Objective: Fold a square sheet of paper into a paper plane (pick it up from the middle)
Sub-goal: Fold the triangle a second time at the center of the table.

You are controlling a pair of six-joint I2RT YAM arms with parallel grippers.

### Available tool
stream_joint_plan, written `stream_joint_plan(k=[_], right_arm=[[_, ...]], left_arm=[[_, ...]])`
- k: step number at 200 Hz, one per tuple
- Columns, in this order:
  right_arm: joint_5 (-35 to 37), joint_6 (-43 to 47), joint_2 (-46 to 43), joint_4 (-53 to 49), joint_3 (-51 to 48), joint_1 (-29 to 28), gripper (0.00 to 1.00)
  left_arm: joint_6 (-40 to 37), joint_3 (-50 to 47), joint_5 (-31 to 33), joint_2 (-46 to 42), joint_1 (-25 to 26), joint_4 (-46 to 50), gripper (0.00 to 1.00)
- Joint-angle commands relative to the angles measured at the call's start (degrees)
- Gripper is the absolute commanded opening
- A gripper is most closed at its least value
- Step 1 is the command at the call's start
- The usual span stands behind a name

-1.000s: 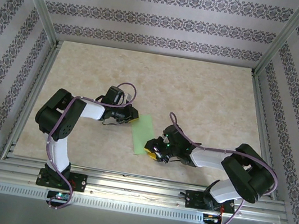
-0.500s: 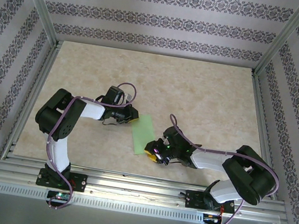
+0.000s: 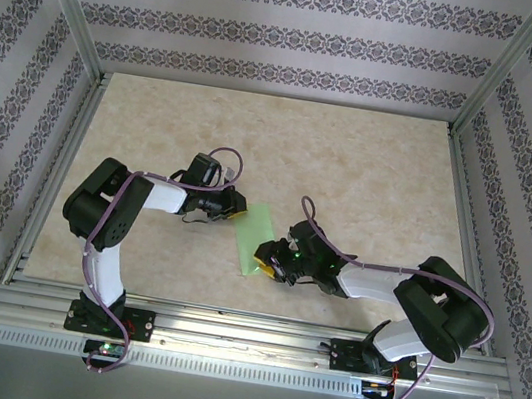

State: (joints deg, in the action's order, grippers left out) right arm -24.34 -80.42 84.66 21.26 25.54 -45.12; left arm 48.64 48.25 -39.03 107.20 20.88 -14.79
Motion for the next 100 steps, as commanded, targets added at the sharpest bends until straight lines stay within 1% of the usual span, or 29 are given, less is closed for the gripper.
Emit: stream_joint_plan(k=[1,41,100], right_arm=[[2.45,2.94,-1.40,-1.74,0.98,0.55,0.38],[1.14,6.74,-2.79,-8.71,1.73,3.54,0.39],[-2.34,11.82,-3.35,-13.56,2.66,6.43,0.39]], left_arm=[[-1.21,0.00,0.13,1.47,-0.58,4.72,0.15],[-1.27,0.22,0.00,1.44,-0.58,4.79,0.15],[-1.62,0.20,0.09,1.52,-0.57,5.21,0.15]])
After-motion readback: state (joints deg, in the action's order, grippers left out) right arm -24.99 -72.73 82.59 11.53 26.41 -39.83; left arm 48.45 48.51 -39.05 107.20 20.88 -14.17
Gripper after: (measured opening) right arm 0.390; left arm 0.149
